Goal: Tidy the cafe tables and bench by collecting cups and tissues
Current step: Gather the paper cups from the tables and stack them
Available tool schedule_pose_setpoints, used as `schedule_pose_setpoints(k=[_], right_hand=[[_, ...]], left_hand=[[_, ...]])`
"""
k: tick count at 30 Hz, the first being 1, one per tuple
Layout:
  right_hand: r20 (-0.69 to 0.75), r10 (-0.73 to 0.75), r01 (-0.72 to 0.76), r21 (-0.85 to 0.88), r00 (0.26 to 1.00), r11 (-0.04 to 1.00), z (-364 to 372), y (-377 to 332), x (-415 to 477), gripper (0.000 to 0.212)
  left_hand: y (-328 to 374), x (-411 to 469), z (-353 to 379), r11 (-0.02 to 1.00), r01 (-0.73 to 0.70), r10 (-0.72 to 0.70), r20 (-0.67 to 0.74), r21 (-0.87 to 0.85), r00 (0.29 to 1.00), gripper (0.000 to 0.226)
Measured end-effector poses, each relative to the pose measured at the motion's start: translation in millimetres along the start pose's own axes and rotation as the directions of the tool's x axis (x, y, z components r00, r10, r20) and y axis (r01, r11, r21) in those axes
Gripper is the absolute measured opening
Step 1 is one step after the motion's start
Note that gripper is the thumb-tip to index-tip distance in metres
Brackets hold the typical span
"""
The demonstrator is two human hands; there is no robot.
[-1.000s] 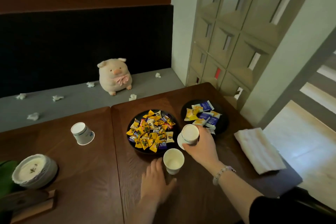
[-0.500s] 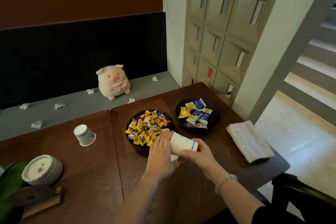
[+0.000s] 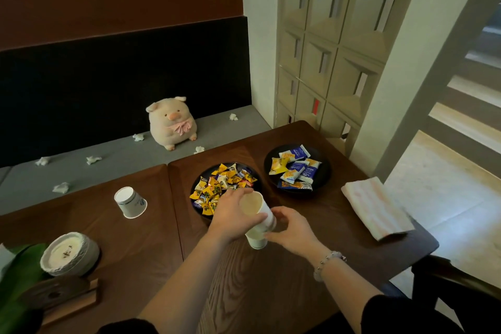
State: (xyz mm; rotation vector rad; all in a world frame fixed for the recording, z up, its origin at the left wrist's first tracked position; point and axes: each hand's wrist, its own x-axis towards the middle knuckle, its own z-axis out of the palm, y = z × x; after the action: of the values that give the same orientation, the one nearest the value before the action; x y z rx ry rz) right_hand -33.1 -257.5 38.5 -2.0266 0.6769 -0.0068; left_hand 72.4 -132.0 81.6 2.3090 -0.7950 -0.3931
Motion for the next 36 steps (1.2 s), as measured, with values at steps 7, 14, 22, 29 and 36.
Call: schedule_pose_setpoints(k=[7,14,22,29,36], right_hand=[[-0.025,0.045,-0.048,-0.139,0.999,0.989,13.4,16.9,-0.6,0.073],[-0.036,0.093,-0.098,-0.175,0.995,0.98,14.0,33.8,1.0,0.075],[0.016,0.093,-0.087,-0.206,0.996,0.975,20.5,30.1,2.5,0.083],[0.079,0.094,-0.072,-0.249,0.992,0.966,25.2,24.5,-1.4,0.077],[0.082,0.064,-0.041,-0.255,0.995,0.966,31.6,10.0,-5.7,0.076]], left_hand=[[-4.5,4.2,15.8,0.91,-0.161,0.133,0.099,0.382,0.986,0.076],[-17.2,7.1,40.3,0.829,-0.176,0.054,0.238,0.531,0.97,0.087],[-18.3,12.9,53.8,0.809,-0.158,0.005,0.262,0.566,0.965,0.079],[-20.0,6.7,61.9,0.847,-0.099,-0.017,0.213,0.521,0.977,0.06],[-66.6,-34.0,21.8,0.933,0.119,-0.14,0.038,0.339,0.989,0.065]])
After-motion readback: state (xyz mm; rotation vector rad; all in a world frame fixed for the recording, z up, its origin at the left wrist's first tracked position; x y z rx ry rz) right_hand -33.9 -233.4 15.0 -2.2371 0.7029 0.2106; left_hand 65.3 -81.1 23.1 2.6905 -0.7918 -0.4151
